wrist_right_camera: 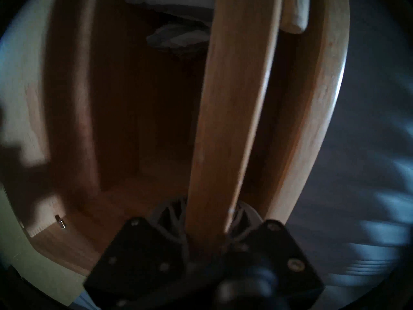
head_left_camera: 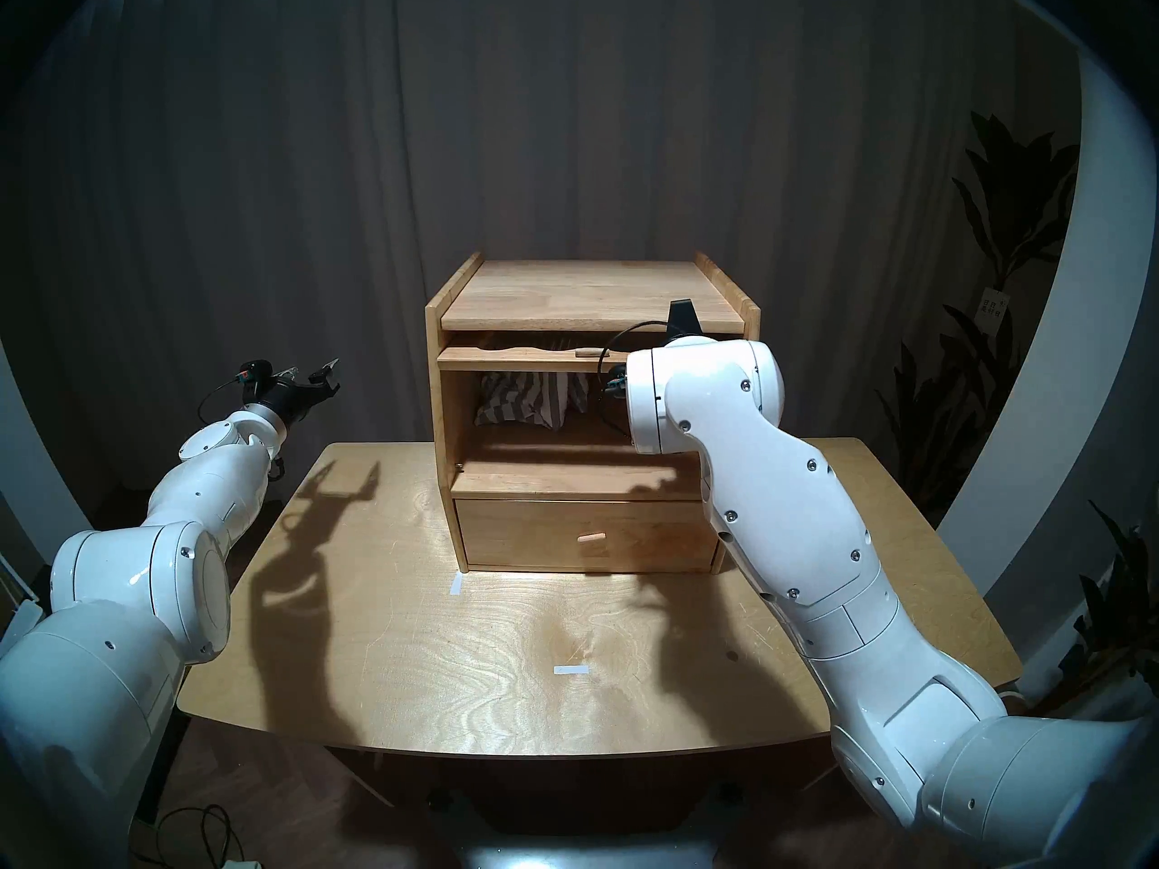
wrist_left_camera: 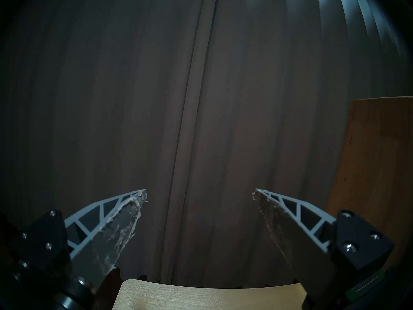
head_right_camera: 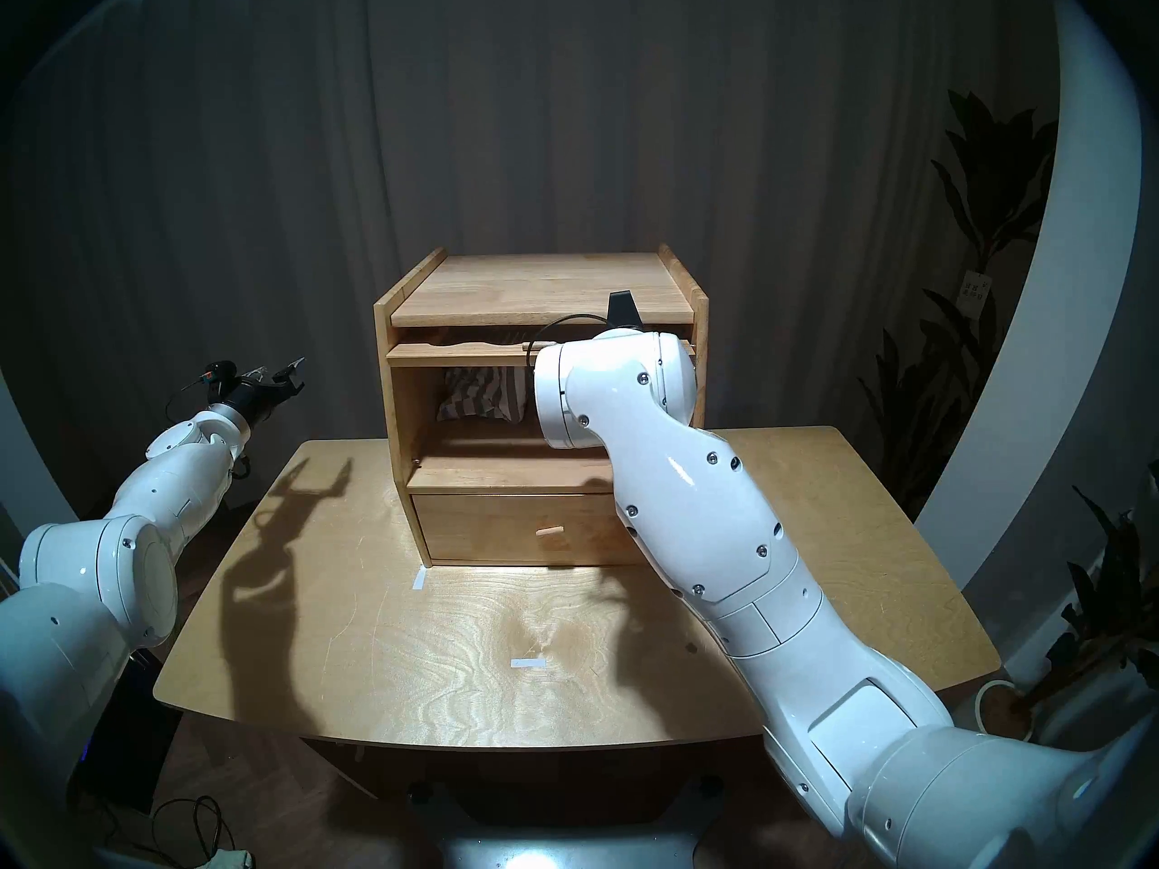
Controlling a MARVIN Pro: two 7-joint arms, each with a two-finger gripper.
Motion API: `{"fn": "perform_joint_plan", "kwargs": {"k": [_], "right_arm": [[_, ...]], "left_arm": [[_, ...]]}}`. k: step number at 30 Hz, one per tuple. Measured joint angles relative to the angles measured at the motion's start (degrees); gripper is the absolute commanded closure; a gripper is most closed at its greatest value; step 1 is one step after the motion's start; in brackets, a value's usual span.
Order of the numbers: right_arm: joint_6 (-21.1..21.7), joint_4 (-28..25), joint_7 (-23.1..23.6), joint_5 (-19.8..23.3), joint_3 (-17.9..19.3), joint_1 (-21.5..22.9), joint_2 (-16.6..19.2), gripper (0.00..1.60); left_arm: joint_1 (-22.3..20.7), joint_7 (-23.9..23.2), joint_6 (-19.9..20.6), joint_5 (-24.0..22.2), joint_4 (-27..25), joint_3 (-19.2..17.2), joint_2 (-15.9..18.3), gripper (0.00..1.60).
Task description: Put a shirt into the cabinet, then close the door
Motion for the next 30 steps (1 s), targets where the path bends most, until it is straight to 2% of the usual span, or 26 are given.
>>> {"fn": "perform_joint_plan", "kwargs": {"k": [10, 18, 30], "right_arm": [[4.3, -3.3, -4.7, -2.8, -1.8, -4.3, -0.4, 1.60], [5.9, -7.9, -6.4, -4.8, -2.5, -8.0, 2.1, 1.60], [6.1, -16.6, -6.7, -6.5, 3.3, -15.8, 9.3, 1.60]], "left_arm": [[-0.7, -0.3, -0.6, 0.3, 0.5, 0.0, 0.0, 0.00], [-0.8, -0.5, -0.8, 0.4, 0.8, 0.0, 0.0, 0.00], [-0.9, -0.7, -1.0, 0.5, 1.0, 0.0, 0.1, 0.00]]}}
